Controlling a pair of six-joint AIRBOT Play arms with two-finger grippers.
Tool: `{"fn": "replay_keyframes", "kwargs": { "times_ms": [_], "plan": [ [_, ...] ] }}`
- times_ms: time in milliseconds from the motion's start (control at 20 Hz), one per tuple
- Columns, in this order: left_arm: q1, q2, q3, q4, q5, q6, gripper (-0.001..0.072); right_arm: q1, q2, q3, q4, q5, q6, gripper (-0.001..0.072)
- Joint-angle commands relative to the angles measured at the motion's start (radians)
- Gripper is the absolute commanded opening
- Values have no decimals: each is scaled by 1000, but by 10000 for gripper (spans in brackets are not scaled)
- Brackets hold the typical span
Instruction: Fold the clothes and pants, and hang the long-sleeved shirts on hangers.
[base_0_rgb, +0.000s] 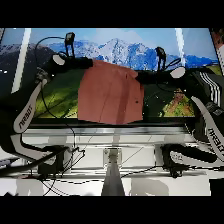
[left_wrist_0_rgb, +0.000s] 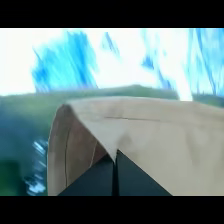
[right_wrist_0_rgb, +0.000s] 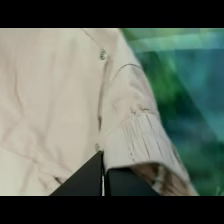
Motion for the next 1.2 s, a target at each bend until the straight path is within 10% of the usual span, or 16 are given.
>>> {"fn": "replay_keyframes", "kwargs": {
  "times_ms": [0,700,1150],
  "plan": [
    [22,116,13,176,18,1,6,6,6,127,-8,24,-38,19],
    [29,811,13,394,296,0,6,6,388,489,-51,74,-85,19],
    [29,972,12,394,-53,-95,4,6,566,474,-23,288,83,19]
  ]
}}
